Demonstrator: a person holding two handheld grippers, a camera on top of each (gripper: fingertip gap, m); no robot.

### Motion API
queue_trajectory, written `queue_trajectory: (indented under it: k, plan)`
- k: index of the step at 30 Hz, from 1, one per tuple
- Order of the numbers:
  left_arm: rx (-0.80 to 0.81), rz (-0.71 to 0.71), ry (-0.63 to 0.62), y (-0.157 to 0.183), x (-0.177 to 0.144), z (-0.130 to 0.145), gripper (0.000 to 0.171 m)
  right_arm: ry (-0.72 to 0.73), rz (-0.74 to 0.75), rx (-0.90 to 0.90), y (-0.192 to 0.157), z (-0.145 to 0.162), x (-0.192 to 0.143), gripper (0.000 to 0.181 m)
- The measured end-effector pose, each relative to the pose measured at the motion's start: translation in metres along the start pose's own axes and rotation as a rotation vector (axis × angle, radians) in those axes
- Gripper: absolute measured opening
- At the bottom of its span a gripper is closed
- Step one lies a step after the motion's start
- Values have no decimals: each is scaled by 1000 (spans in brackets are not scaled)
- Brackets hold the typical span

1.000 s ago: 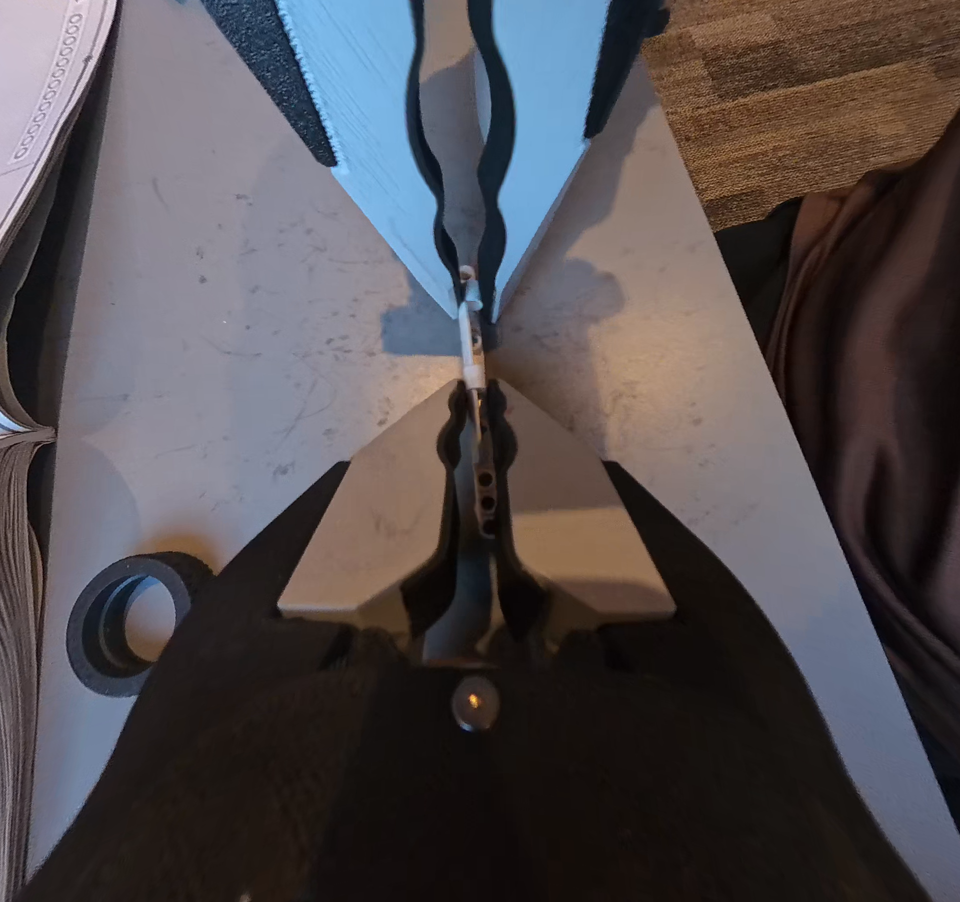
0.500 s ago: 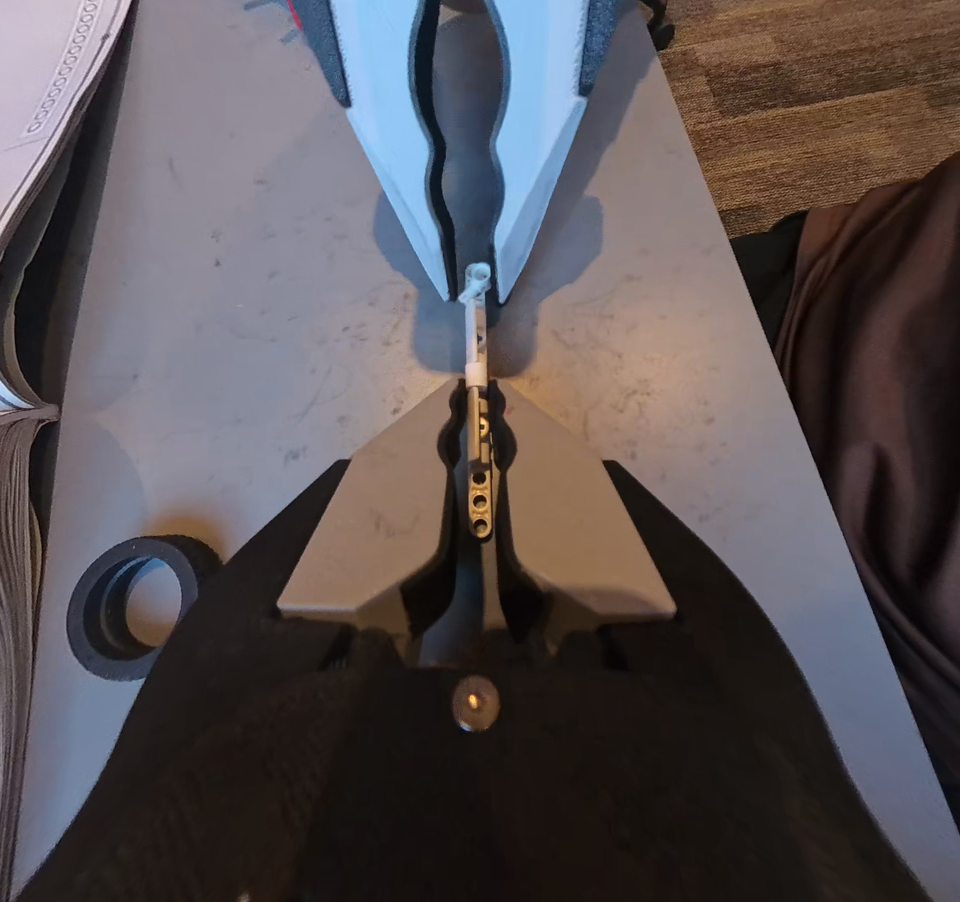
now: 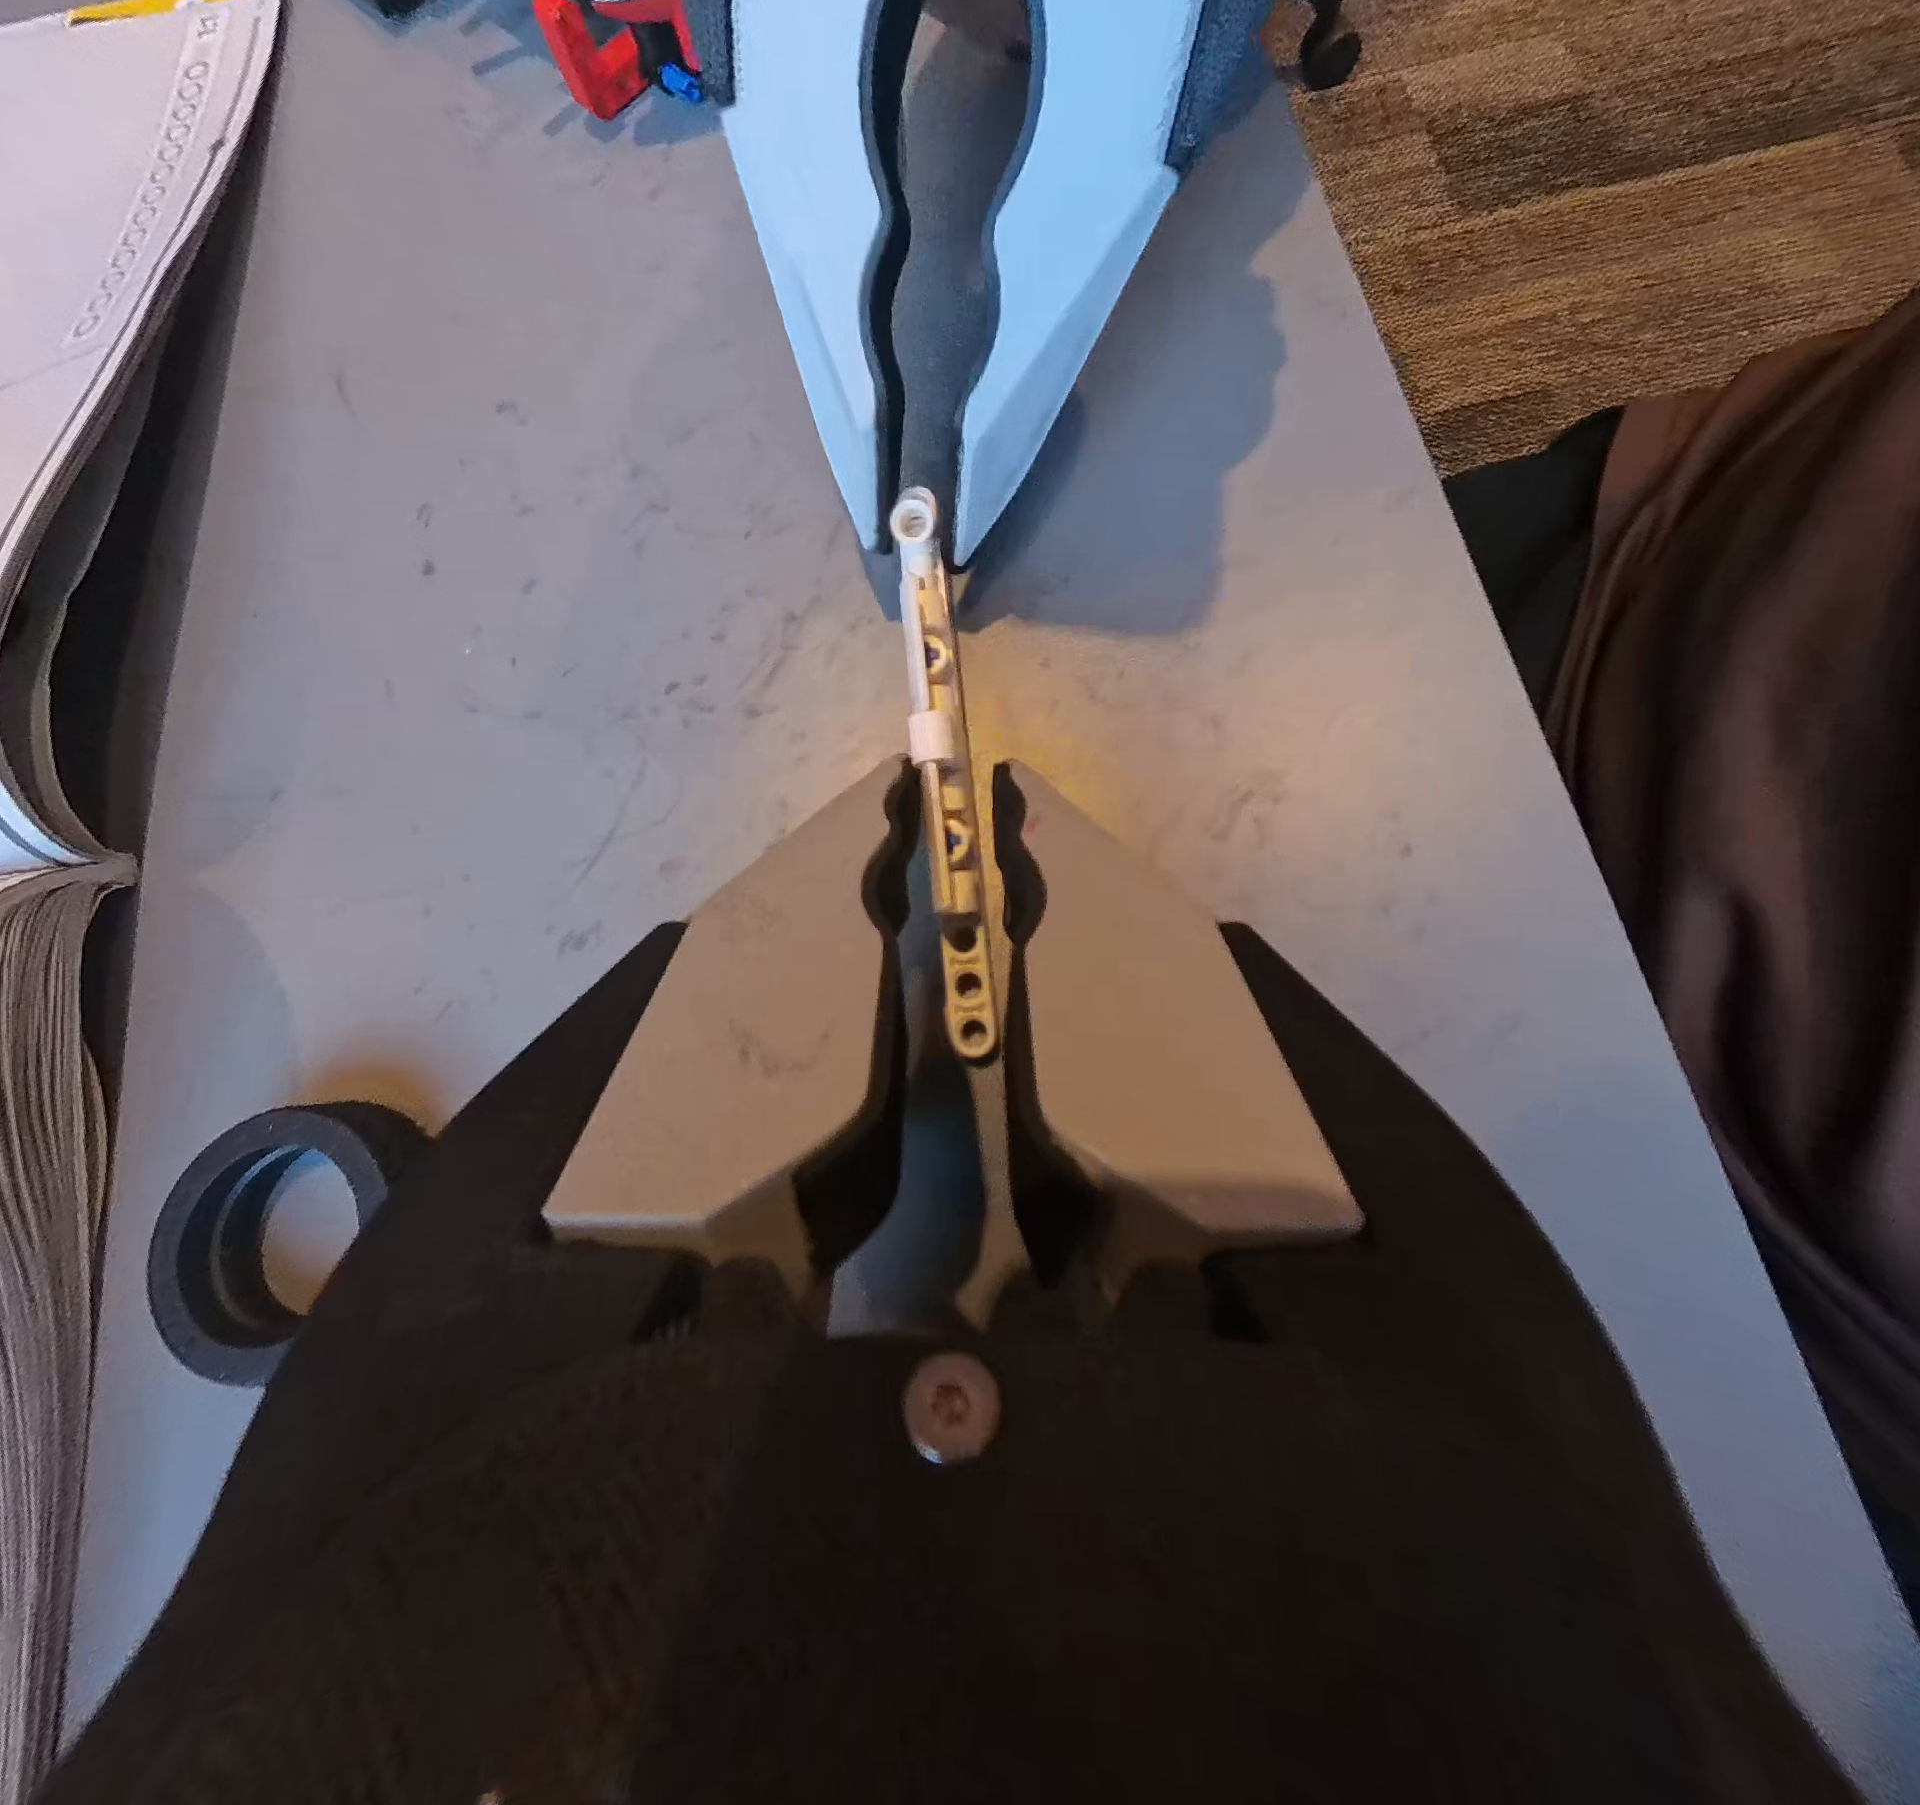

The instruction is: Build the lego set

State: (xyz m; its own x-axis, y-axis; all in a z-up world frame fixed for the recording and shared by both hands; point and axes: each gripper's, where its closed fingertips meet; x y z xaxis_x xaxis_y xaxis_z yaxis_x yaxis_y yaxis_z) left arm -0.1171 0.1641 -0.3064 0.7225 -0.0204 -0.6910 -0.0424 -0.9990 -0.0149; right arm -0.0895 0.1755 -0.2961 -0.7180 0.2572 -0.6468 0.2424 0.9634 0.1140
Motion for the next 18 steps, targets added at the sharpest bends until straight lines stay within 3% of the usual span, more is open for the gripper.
queue_trajectory:
  k: [18]
  plan:
    - [-59, 14, -20, -4, -2, 3, 5, 46, -34, 20, 2, -3, -1, 9]
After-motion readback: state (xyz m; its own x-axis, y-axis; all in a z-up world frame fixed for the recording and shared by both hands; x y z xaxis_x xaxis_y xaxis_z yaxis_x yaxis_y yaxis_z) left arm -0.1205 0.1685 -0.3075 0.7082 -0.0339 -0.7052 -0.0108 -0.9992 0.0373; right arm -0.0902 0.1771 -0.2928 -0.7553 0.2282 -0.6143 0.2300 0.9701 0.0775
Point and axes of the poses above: each gripper's, where its closed fingertips meet, x out along the fingers, z out of its underside, y = z × x across the jaws, and after that the axes turned 5 degrees about z, right-handed
